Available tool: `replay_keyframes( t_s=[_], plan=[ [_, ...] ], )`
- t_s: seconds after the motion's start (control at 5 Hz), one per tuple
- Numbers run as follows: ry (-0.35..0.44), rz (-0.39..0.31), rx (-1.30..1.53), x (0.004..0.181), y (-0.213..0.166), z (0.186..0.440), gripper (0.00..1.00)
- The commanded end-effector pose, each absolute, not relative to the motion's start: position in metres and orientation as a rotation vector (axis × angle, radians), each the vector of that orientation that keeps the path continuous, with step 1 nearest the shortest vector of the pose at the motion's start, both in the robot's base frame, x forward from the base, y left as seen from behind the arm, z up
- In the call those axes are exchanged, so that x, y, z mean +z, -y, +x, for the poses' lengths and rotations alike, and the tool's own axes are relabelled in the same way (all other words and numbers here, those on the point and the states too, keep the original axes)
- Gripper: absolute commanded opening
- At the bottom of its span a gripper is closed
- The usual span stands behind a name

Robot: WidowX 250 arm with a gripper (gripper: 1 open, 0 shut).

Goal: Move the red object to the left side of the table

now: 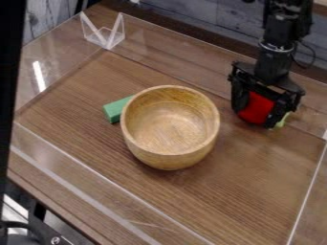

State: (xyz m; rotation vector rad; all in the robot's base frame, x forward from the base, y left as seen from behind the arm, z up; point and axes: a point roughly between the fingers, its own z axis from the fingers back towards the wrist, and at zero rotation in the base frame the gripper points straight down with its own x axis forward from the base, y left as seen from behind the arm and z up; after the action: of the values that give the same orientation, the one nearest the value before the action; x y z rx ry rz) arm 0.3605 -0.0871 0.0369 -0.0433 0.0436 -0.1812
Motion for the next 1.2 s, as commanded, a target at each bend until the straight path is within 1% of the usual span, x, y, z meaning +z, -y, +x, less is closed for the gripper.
replay_keyframes(
  t_s=[0.0,1.0],
  plan=[
    [0.026,-0.051,-0.187,0.051,0.091,0.376,1.00],
    [0.034,-0.053,-0.174,0.037,0.094,0.382,1.00]
  ],
)
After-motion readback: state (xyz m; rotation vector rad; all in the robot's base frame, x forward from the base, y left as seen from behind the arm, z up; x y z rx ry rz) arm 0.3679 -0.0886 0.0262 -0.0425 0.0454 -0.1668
